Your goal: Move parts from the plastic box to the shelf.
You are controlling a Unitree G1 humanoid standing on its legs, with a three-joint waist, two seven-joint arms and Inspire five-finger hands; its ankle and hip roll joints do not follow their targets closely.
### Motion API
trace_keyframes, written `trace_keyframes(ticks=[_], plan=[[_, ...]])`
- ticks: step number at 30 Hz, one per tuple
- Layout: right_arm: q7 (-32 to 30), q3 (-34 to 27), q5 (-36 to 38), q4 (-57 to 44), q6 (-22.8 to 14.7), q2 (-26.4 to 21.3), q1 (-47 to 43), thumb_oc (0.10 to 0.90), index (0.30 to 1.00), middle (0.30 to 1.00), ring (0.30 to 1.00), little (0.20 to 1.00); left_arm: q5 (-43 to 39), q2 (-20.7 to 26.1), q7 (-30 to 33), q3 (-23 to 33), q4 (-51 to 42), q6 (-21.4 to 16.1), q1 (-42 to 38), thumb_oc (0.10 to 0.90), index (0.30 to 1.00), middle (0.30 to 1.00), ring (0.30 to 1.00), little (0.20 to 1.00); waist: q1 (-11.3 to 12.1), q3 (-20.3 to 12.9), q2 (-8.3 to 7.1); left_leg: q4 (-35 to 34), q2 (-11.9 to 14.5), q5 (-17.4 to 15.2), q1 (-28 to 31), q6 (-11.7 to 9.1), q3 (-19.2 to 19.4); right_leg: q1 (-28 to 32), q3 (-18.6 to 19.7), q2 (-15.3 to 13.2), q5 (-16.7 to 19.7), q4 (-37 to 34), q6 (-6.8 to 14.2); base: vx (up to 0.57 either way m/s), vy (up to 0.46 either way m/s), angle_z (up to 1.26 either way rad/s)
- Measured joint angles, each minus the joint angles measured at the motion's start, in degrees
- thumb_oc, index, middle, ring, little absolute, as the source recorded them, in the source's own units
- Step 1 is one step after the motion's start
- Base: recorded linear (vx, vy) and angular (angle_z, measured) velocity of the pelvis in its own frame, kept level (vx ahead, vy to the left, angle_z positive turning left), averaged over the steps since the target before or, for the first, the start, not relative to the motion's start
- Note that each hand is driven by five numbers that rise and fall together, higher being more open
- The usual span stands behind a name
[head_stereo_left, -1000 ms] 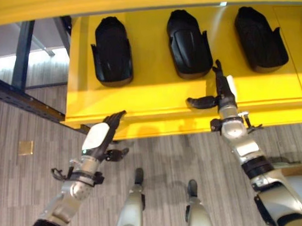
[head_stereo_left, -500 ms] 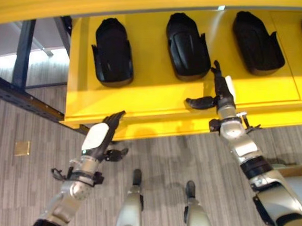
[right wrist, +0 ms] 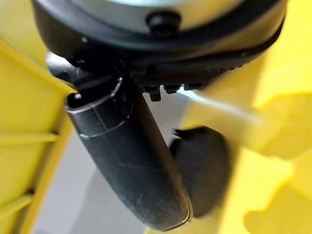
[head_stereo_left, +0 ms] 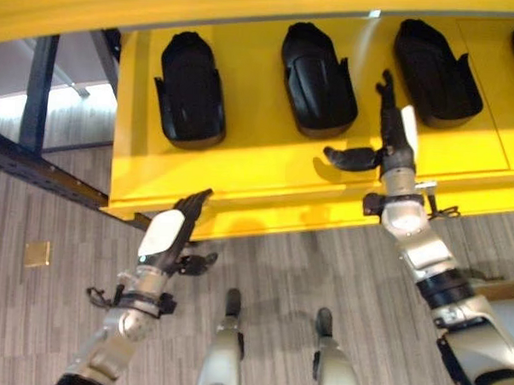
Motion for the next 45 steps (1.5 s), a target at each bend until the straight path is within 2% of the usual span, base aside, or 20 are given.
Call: trace_keyframes(ticks=[2, 6, 9, 11, 14, 18, 20, 22, 24, 30, 34, 45], plan=[[-0.06, 0.00, -0.69, -0.08, 0.00, 0.13, 0.11, 0.900, 1.000, 1.000, 1.000, 1.000, 0.00, -0.13, -0.28, -0.04, 1.05, 0.19, 0.06, 0.900, 1.000, 1.000, 1.000, 1.000, -0.94, -0.01, -0.02, -0.08, 0.05, -0.31, 1.32, 0.30, -0.16, 1.65, -0.18, 0.03, -0.02, -0.51, -0.04, 0.04, -0.016, 0.04], [-0.15, -1.36, -0.77, -8.28, -0.55, 0.53, 7.80, 0.900, 1.000, 1.000, 1.000, 1.000, -0.09, -1.51, -1.32, 0.02, 2.31, 1.38, 1.35, 0.900, 1.000, 1.000, 1.000, 1.000, -1.16, -0.23, -0.42, -2.34, 0.21, -0.34, 5.42, 0.14, -0.30, 6.41, -1.01, 0.03, 0.53, -3.70, -0.55, 0.05, -0.013, 0.04], [0.85, -2.10, -0.58, -11.05, -1.15, 1.17, 13.26, 0.900, 1.000, 1.000, 1.000, 1.000, -1.95, -3.21, -1.48, 0.76, 2.48, 1.26, 3.32, 0.900, 1.000, 1.000, 1.000, 1.000, -1.27, -1.30, -1.66, -3.68, 0.51, -0.28, 7.39, -0.10, -0.26, 8.78, -1.45, 0.24, 1.23, -5.68, -0.61, 0.04, 0.001, 0.02], [1.53, -3.91, -0.50, -12.87, -1.30, 2.32, 17.40, 0.900, 1.000, 1.000, 1.000, 1.000, -4.95, -5.94, -2.12, 2.37, 2.32, 1.12, 3.87, 0.900, 1.000, 1.000, 1.000, 1.000, -1.06, -1.88, -2.53, -4.59, 0.53, -0.10, 8.57, -0.33, -0.34, 10.21, -1.97, 0.25, 1.35, -6.63, -0.65, 0.01, 0.007, 0.03], [4.94, -5.87, 3.26, -14.74, -2.82, 4.49, 23.96, 0.900, 1.000, 1.000, 1.000, 1.000, -19.61, -11.17, -3.40, 3.70, 2.97, 0.03, 4.63, 0.900, 1.000, 1.000, 1.000, 1.000, -1.12, -3.16, -3.81, -6.48, 0.65, 0.08, 11.40, -0.64, -0.31, 13.08, -2.46, 0.26, 1.42, -8.16, -0.75, 0.05, 0.016, 0.05], [10.49, -5.84, 7.21, -18.93, -4.39, 5.03, 34.41, 0.900, 1.000, 1.000, 1.000, 1.000, -36.47, -14.96, -6.57, 5.13, 2.82, -0.03, 6.59, 0.900, 1.000, 1.000, 1.000, 1.000, -1.12, -6.17, -4.68, -10.31, 0.90, 1.24, 14.51, -1.09, -0.57, 16.07, -3.24, 0.45, 1.73, -10.74, -1.21, 0.01, 0.014, 0.08], [12.14, -5.90, 7.61, -19.25, -4.73, 5.05, 36.63, 0.900, 1.000, 1.000, 1.000, 1.000, -41.20, -15.08, -7.99, 5.30, 2.76, 0.09, 8.18, 0.900, 1.000, 1.000, 1.000, 1.000, -1.61, -7.15, -4.79, -11.74, 1.15, 1.88, 15.33, -1.23, -0.49, 16.28, -3.38, 0.66, 1.84, -11.06, -1.33, 0.00, 0.000, 0.00], [13.87, -7.07, 10.09, -19.57, -5.02, 5.78, 42.06, 0.900, 1.000, 1.000, 1.000, 1.000, -50.28, -18.02, -10.13, 5.50, 2.24, 0.18, 11.57, 0.900, 1.000, 1.000, 1.000, 1.000, -2.64, -8.01, -4.54, -13.21, 1.18, 2.75, 16.55, -1.55, -0.94, 17.25, -4.24, 0.74, 1.81, -11.07, -1.32, -0.04, 0.007, 0.10], [15.71, -7.40, 11.17, -19.59, -4.96, 5.75, 45.84, 0.900, 1.000, 1.000, 1.000, 1.000, -55.34, -18.85, -11.80, 5.43, 1.40, 0.27, 13.45, 0.900, 1.000, 1.000, 1.000, 1.000, -2.76, -8.39, -4.48, -13.24, 1.29, 2.59, 16.50, -1.32, -1.68, 17.46, -4.45, 0.89, 1.60, -11.11, -1.39, -0.04, -0.004, 0.10], [19.40, -7.21, 13.38, -19.58, -4.76, 6.43, 51.03, 0.900, 1.000, 1.000, 1.000, 1.000, -58.51, -18.96, -12.79, 5.72, 0.27, -0.12, 14.70, 0.900, 1.000, 1.000, 1.000, 1.000, -2.81, -10.33, -3.03, -13.45, 1.88, 2.82, 16.02, -1.33, -1.98, 17.28, -4.77, 1.53, 1.42, -11.13, -1.96, -0.02, 0.000, 0.04], [20.62, -6.61, 13.56, -19.16, -4.77, 6.73, 52.19, 0.900, 1.000, 1.000, 1.000, 1.000, -58.12, -20.48, -12.77, 5.72, 0.14, -0.61, 15.83, 0.900, 1.000, 1.000, 1.000, 1.000, -2.82, -13.94, -2.19, -13.45, 2.00, 2.89, 16.15, -1.23, -2.02, 17.38, -4.74, 1.67, 1.48, -11.23, -1.81, 0.00, 0.000, 0.00], [21.59, -4.45, 15.30, -19.05, -4.79, 7.13, 52.32, 0.900, 1.000, 1.000, 1.000, 1.000, -58.19, -21.35, -12.56, 5.47, 0.26, -1.11, 16.15, 0.900, 1.000, 1.000, 1.000, 1.000, -2.89, -16.21, -3.07, -13.46, 2.11, 2.91, 17.05, -1.20, -2.18, 18.43, -4.79, 1.79, 1.29, -11.54, -1.95, 0.00, 0.000, 0.00]])
